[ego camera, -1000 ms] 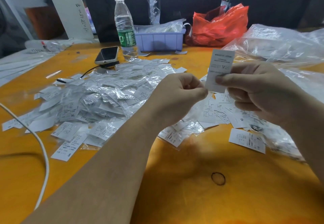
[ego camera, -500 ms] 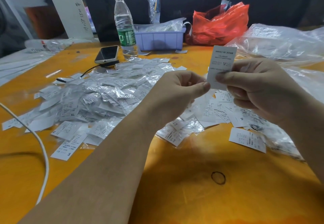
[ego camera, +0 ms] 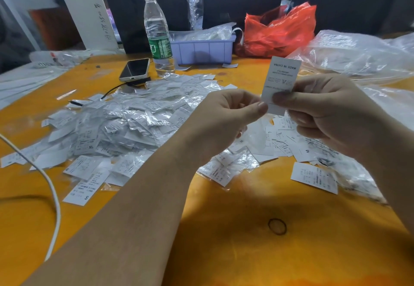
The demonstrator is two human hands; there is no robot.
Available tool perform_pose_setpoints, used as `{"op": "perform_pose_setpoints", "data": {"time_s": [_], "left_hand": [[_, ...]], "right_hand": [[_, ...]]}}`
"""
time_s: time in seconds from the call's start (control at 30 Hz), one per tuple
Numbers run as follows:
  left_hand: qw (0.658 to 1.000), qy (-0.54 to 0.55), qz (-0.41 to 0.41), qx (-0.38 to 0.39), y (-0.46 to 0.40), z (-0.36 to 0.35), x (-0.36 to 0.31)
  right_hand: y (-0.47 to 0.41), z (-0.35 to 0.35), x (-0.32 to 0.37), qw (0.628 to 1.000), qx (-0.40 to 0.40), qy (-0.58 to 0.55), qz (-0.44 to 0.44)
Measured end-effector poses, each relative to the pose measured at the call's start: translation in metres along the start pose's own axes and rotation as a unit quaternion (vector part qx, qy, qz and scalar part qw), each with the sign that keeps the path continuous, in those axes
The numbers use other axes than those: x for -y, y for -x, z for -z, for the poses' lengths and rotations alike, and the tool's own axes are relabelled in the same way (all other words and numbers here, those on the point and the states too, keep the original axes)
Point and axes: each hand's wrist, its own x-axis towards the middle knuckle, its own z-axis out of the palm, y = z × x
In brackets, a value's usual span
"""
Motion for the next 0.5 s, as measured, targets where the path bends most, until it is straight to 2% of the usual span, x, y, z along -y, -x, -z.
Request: {"op": "perform_pose_setpoints", "data": {"time_s": [0.13,0.37,0.5], "left_hand": [[1.0,-0.008,0.005,-0.023,-0.0003,-0.0012,0.0004],[0.998,0.001,0.001,-0.067,-0.0017,-0.0006,0.0021],[0.997,-0.003,0.0,-0.072,-0.0014,0.0003,0.0019]], "right_hand": [[0.0001,-0.0045,-0.0031,1.0,-0.019,-0.011,0.004],[-0.002,-0.0012,-0.0057,0.997,0.017,-0.042,-0.068],[-0.0036,0.002,-0.0061,0.996,0.011,-0.062,-0.069]]}}
